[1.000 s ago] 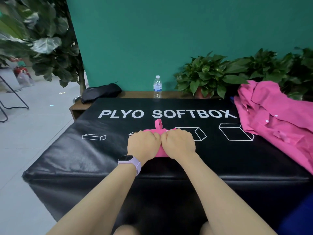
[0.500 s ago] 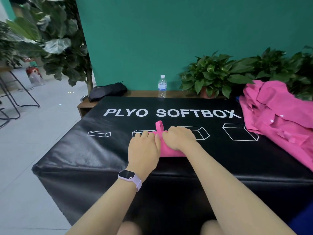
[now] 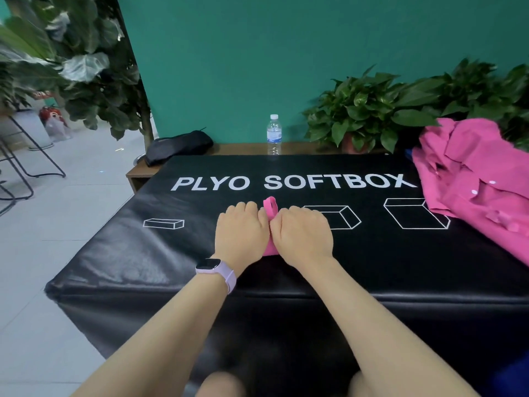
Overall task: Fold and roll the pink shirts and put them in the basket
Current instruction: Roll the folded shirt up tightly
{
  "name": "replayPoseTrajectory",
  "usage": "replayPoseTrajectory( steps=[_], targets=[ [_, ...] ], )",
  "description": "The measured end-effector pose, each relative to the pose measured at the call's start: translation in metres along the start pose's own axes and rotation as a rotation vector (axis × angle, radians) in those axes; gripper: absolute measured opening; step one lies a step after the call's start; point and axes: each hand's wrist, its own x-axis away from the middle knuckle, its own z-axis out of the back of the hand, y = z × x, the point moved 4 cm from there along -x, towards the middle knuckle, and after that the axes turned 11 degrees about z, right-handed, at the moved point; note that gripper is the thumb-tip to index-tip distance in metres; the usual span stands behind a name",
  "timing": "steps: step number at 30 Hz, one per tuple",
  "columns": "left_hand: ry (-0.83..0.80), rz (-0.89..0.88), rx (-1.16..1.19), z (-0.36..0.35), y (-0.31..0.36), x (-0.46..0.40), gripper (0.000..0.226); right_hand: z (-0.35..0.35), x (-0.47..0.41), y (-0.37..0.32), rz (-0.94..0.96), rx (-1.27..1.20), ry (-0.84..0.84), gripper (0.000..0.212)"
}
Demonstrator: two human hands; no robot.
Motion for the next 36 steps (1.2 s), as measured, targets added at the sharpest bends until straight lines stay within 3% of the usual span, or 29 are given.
replayPoseTrajectory(
  steps=[2, 5, 8, 13, 15, 19, 27, 31, 36],
  targets=[
    [0.030, 0.134, 0.140, 0.001, -0.004, 0.001, 0.028, -0.005, -0.017, 0.009, -0.007, -0.032, -0.078, 0.039],
    [0.090, 0.037, 0.029, -0.001, -0.003, 0.005, 0.025, -0.021, -0.042, 0.023, -0.095, -0.201, -0.213, 0.052],
    [0.006, -0.008, 0.053, -0.006, -0.004, -0.003, 0.014, -0.030, -0.052, 0.028, -0.143, -0.315, -0.303, 0.050],
    [-0.176, -0.024, -0.014, -0.014, 0.000, -0.040, 0.027, -0.021, -0.031, 0.021, 0.028, -0.136, 0.015, 0.045],
    [-0.236, -0.068, -0.056, -0.014, 0.003, -0.049, 0.033, -0.023, -0.017, 0.013, 0.004, -0.096, 0.080, 0.047],
    [-0.284, -0.120, -0.071, -0.018, 0.007, -0.055, 0.036, -0.028, -0.014, 0.008, -0.080, -0.035, 0.114, 0.044],
    [-0.227, -0.074, 0.002, -0.018, -0.004, -0.048, 0.016, -0.023, -0.037, 0.014, 0.007, -0.043, 0.047, 0.043],
    [-0.222, 0.012, 0.110, -0.007, -0.003, -0.034, 0.020, -0.012, -0.026, 0.006, 0.013, -0.038, -0.017, 0.047],
    [-0.297, 0.156, 0.287, 0.002, -0.006, -0.008, 0.029, 0.003, 0.004, -0.001, -0.013, -0.032, 0.043, 0.044]
  ],
)
